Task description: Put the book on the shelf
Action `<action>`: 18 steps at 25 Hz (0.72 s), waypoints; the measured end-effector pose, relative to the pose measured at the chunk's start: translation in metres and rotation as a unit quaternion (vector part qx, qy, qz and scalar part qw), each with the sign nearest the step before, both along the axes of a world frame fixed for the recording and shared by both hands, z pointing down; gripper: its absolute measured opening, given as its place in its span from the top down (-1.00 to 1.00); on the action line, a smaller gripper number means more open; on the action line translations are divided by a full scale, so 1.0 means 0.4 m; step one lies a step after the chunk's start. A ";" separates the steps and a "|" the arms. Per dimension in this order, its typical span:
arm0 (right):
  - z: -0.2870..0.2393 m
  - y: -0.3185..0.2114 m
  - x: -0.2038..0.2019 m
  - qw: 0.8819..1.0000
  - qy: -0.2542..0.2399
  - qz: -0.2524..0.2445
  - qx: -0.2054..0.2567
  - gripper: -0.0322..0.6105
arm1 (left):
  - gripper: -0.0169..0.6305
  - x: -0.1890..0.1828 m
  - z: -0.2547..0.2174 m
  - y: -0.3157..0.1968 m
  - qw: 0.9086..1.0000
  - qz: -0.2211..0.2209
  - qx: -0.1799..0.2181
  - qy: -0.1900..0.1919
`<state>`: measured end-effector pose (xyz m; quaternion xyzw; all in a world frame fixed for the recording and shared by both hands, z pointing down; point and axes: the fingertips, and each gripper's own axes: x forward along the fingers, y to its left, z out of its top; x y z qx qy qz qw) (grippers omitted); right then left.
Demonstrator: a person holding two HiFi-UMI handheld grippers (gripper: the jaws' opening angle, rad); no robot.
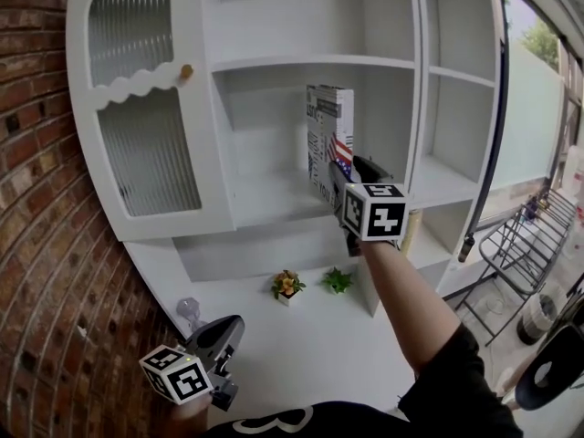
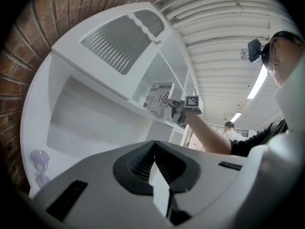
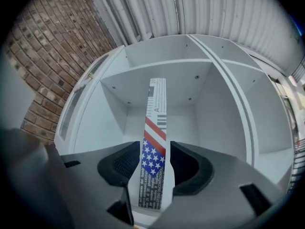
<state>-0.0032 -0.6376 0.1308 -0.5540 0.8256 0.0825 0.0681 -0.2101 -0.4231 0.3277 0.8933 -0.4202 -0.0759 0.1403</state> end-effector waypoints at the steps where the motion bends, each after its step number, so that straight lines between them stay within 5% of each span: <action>1: -0.005 0.026 0.005 1.000 0.003 -0.006 0.010 0.32 | 0.95 0.014 0.004 0.002 1.000 0.006 -0.004 -0.003; 8: 0.060 0.261 0.008 0.996 0.026 -0.079 0.038 0.38 | 0.95 0.085 0.034 0.048 0.999 0.046 -0.017 -0.015; 18: 0.359 0.615 -0.056 0.968 -0.005 -0.241 -0.069 0.70 | 0.95 0.133 0.020 0.185 0.995 0.098 0.012 -0.013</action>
